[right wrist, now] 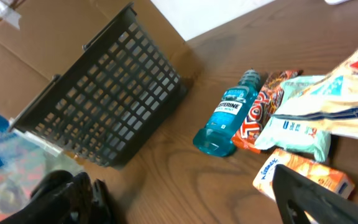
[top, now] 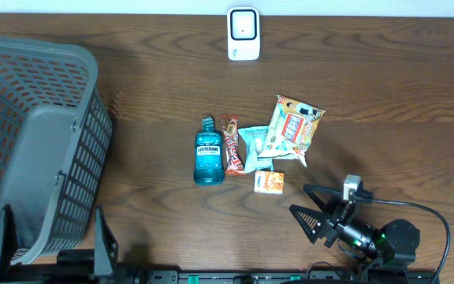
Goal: Scan the item barcode
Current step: 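Move the right gripper toward the orange packet on the table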
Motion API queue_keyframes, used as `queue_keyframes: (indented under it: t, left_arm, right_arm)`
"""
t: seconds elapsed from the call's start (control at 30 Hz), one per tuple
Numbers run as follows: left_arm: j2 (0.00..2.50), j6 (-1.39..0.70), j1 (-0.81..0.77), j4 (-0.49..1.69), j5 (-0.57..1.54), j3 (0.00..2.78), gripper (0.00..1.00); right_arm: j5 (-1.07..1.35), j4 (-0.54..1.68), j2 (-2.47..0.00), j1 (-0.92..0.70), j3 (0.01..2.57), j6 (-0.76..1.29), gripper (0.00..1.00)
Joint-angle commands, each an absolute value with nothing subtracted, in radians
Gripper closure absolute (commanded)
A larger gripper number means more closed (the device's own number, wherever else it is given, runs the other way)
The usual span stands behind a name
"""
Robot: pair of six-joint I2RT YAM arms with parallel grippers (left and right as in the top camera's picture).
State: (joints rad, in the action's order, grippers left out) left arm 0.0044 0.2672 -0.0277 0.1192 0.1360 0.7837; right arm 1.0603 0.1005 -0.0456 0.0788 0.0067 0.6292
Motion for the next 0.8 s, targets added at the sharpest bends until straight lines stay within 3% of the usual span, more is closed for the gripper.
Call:
queue_keyframes:
  t: [0.0,0.3,0.4,0.5,0.77]
  left_arm:
    - [0.003,0.284,-0.023,0.107,0.138,0.769,0.02]
    - [0.003,0.283,-0.023,0.107,0.139,0.751,0.02]
    - [0.003,0.283,-0.023,0.107,0.139,0.75,0.02]
    - [0.003,0.283,-0.023,0.11,0.139,0.75,0.02]
    - [0.003,0.283,-0.023,0.11,0.139,0.75,0.02]
  right_arm:
    - [1.028,0.1,-0.077,0.07,0.006,0.754,0.1]
    - [0.873,0.069,-0.373,0.068,0.006,0.852,0.11]
    - [0.797,0.064,-0.521,0.046,0.007,0.852,0.18]
    - [0.674,0.058,-0.673,-0.013,0.025,0.846,0.25]
    - [0.434,-0.039,-0.994,-0.24,0.128,0.888,0.23]
